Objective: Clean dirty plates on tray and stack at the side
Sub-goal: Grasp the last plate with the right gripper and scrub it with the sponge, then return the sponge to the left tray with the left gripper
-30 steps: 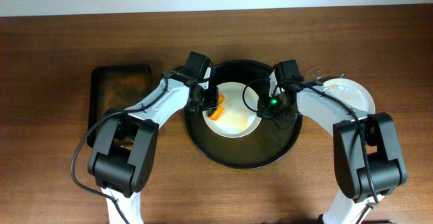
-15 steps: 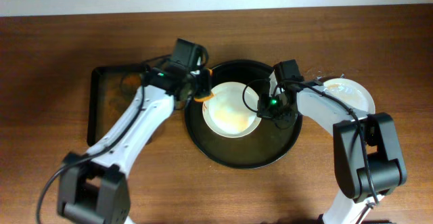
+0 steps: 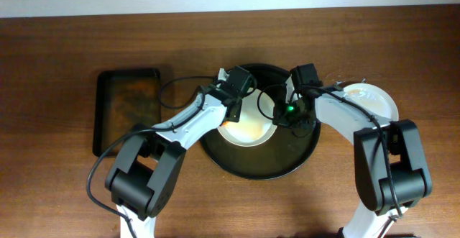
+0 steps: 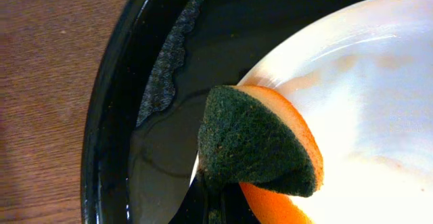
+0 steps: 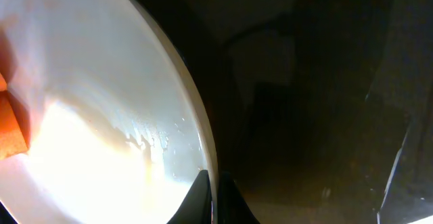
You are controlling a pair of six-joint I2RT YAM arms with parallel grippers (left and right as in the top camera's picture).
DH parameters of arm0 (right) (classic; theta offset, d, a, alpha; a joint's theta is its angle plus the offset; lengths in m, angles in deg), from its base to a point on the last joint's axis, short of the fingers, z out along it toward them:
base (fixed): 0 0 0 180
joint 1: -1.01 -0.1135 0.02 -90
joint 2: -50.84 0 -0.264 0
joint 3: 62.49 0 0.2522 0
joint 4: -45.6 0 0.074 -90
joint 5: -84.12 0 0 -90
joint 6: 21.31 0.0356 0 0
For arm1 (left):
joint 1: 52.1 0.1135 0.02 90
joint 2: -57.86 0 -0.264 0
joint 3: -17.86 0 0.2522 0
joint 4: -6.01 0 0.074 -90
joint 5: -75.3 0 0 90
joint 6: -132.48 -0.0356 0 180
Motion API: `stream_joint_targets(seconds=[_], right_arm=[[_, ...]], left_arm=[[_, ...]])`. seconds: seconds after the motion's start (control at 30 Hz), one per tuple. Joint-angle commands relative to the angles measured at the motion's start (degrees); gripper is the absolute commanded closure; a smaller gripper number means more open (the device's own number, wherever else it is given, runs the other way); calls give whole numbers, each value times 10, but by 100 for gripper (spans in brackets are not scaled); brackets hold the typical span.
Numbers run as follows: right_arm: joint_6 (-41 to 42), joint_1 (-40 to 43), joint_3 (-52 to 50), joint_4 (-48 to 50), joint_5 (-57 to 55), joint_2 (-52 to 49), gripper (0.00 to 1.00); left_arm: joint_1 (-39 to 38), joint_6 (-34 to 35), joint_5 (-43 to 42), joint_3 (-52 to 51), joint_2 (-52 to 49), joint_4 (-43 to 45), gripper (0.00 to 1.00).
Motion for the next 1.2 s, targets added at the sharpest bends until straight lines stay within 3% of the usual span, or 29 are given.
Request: stream_joint_targets(seconds=[0.0,0.43,0.67,0.83,0.93,1.07,1.17], right_arm=[[-4,-6,-28,-21,-33,-23,96],[-3,-5,-28,-28,-37,-23,96],[-4,-5,-28,-28,-37,-23,92],[-4,-5,-28,-30,-38,-23,93],[-4,-5,-28,-30,-38,-23,93],[-4,-5,-28,-30,-38,-23,93],[-4,-5,-28,-30,-38,-23,93]], left_arm=[[21,-9,125,2,-10,-19,100],[27,-8,132,14,99,-74,100],[146,10,-147,13,185,-112,100],[312,-97,-376,7,185,-111,100],[450,-198,-573,-7,171,-111,100],[569,-267,-726,-40,100,-110,100],[612,-290,-784,-47,-9,-107,100]])
